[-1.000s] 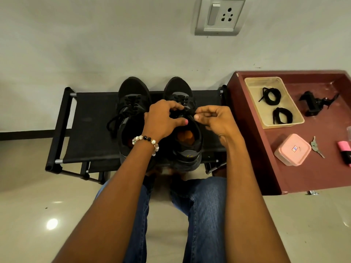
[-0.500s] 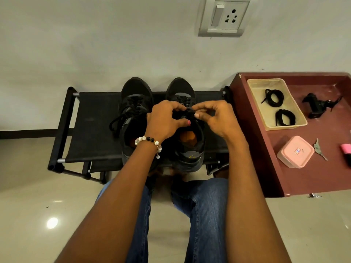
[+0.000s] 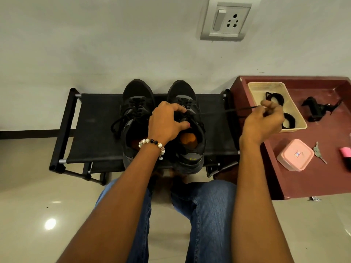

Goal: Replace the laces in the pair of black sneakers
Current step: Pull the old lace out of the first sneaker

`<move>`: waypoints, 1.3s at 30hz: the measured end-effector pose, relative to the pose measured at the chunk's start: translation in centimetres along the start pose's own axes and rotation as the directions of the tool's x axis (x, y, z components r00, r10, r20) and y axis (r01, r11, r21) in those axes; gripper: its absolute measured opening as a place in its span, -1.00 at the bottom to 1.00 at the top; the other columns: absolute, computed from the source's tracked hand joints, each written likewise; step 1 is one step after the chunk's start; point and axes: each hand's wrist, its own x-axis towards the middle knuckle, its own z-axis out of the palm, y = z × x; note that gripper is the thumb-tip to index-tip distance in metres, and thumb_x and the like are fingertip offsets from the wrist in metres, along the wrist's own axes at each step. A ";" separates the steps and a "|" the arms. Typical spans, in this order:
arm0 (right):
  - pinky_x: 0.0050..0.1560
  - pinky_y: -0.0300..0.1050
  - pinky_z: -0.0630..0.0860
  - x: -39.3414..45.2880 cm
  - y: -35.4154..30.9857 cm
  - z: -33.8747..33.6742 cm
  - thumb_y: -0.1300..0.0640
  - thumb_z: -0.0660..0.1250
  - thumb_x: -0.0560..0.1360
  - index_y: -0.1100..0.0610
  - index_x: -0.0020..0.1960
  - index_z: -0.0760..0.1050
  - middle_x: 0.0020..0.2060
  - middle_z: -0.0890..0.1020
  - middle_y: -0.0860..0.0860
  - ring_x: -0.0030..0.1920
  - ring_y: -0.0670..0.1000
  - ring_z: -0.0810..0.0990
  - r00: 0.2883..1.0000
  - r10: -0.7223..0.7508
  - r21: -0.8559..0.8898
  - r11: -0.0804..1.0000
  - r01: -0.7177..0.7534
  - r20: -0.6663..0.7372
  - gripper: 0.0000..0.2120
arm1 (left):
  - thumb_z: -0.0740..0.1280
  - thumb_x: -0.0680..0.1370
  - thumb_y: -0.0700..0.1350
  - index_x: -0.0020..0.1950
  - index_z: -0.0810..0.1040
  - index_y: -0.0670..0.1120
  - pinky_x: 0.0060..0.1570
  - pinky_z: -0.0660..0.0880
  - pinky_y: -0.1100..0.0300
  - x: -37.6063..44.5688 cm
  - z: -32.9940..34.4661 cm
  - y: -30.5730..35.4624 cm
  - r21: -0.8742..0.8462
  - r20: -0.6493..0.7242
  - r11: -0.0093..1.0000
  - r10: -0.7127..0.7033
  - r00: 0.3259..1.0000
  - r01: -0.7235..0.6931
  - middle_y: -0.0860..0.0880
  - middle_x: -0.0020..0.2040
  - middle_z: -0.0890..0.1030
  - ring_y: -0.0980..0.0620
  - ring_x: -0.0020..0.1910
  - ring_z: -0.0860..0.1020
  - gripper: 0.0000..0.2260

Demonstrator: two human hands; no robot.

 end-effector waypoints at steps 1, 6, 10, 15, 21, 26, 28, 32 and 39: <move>0.01 -0.13 0.48 0.1 0.5 0.0 0.23 0.23 0.46 0.24 0.00 0.62 -0.10 0.63 0.13 -0.08 0.10 0.59 0.998 0.016 -0.160 0.987 -0.007 0.059 -0.77 | 0.56 0.36 0.01 0.16 0.61 0.07 0.07 0.55 -0.01 -0.1 0.0 0.1 -0.007 0.005 1.000 0.000 1.000 0.000 0.02 0.14 0.51 -0.01 0.05 0.54 -0.61; 0.30 0.20 0.33 -1.8 -0.5 1.0 0.11 0.41 0.51 -0.02 0.11 0.63 0.25 0.46 0.06 0.34 0.13 0.34 0.742 0.030 -0.411 0.847 0.337 0.669 -0.82 | 0.55 0.38 -0.02 0.15 0.62 0.03 0.02 0.56 0.06 -0.1 0.0 0.2 -0.049 0.020 0.999 0.003 1.000 -0.002 0.04 0.06 0.56 0.06 -0.09 0.53 -0.63; 0.14 -0.13 0.51 -3.4 -1.1 1.9 0.14 0.43 0.50 0.09 0.03 0.68 -0.08 0.66 -0.08 0.04 -0.09 0.59 0.463 -0.039 -0.143 0.926 0.350 0.885 -0.87 | 0.54 0.38 -0.01 0.14 0.62 0.04 0.01 0.56 0.06 -0.1 0.0 0.2 -0.034 -0.001 0.999 0.026 1.000 -0.026 0.04 0.05 0.58 0.11 -0.14 0.49 -0.65; -0.17 -0.22 0.47 -3.5 -0.4 1.8 0.13 0.39 0.53 0.12 -0.16 0.64 -0.27 0.67 0.00 -0.23 -0.11 0.57 0.415 -0.046 -0.111 0.931 0.347 0.909 -0.88 | 0.55 0.37 -0.04 0.15 0.63 0.02 0.04 0.56 0.05 0.0 0.1 0.2 -0.045 -0.016 0.999 0.022 1.000 -0.022 0.04 0.03 0.61 0.13 -0.13 0.50 -0.63; -0.09 -0.16 0.55 -3.5 -0.3 2.2 0.14 0.44 0.49 0.02 -0.22 0.63 -0.28 0.67 -0.04 -0.19 -0.08 0.64 0.458 -0.021 -0.113 0.959 0.262 0.889 -0.88 | 0.56 0.37 -0.04 0.15 0.63 0.02 0.03 0.57 0.02 0.0 0.2 0.0 -0.054 -0.009 0.999 0.006 1.000 -0.007 0.02 0.04 0.62 0.08 -0.10 0.55 -0.64; 0.01 0.08 0.59 -2.7 0.1 2.0 0.12 0.31 0.57 0.06 -0.23 0.57 -0.25 0.68 0.04 -0.14 0.00 0.69 0.713 0.177 -0.117 0.984 -0.133 0.678 -0.79 | 0.57 0.35 -0.03 0.13 0.63 0.05 0.01 0.58 0.00 -0.1 0.1 0.0 -0.094 -0.005 0.995 -0.017 1.000 0.017 0.08 -0.05 0.58 0.05 -0.12 0.58 -0.63; 0.06 0.08 0.58 -2.8 0.4 2.2 0.08 0.30 0.58 0.11 -0.18 0.58 -0.19 0.66 0.03 -0.10 -0.01 0.66 0.720 0.178 -0.225 0.974 -0.032 0.670 -0.80 | 0.55 0.37 -0.03 0.12 0.63 0.10 0.00 0.59 0.01 -0.2 0.1 0.2 -0.075 -0.011 0.997 -0.011 1.000 0.010 0.08 -0.05 0.56 0.06 -0.12 0.57 -0.67; 0.18 0.08 0.48 -3.0 0.1 2.6 0.00 0.43 0.48 -0.01 -0.03 0.54 0.09 0.58 0.04 0.16 0.09 0.53 0.742 0.032 -0.277 0.938 0.210 0.669 -0.88 | 0.52 0.41 0.00 0.07 0.67 0.11 -0.02 0.58 0.05 -0.5 0.1 0.4 -0.042 -0.043 0.999 0.023 0.999 -0.025 0.10 -0.05 0.55 0.06 -0.12 0.57 -0.76; -0.16 -0.10 0.51 -3.3 -0.2 1.3 0.17 0.63 0.26 0.04 -0.07 0.53 -0.24 0.52 -0.02 -0.28 -0.05 0.46 0.338 0.053 -0.128 0.971 0.203 0.940 -0.65 | 0.25 0.60 -0.01 0.00 0.58 -0.10 -0.23 0.39 0.15 0.1 0.8 1.1 0.216 -0.066 0.965 0.164 0.984 -0.146 -0.02 0.04 0.52 -0.01 -0.06 0.52 -0.80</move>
